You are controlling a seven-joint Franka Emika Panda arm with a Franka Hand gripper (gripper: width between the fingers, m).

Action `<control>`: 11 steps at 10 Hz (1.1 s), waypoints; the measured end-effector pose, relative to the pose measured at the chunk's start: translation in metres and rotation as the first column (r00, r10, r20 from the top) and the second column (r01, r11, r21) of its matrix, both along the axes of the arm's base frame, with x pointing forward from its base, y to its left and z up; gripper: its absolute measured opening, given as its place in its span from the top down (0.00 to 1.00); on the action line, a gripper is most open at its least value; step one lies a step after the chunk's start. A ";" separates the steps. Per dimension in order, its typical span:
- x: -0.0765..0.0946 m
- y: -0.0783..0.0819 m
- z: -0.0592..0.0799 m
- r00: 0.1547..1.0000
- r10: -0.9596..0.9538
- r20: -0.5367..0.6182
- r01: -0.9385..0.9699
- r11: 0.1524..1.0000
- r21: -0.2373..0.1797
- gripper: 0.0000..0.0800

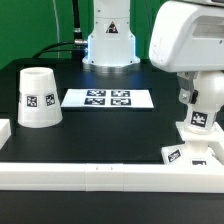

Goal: Assemble lamp

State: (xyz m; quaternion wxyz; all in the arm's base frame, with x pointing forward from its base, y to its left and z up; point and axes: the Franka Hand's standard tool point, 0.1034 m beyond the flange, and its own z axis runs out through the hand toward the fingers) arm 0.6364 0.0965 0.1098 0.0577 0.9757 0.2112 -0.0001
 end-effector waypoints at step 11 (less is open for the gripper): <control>-0.002 -0.008 -0.001 0.640 -0.767 0.053 0.762 0.642 0.089 0.28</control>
Offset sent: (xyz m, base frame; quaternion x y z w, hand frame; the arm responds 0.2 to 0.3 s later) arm -0.0057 -0.0010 -0.0016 0.0015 0.0037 0.2563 0.9666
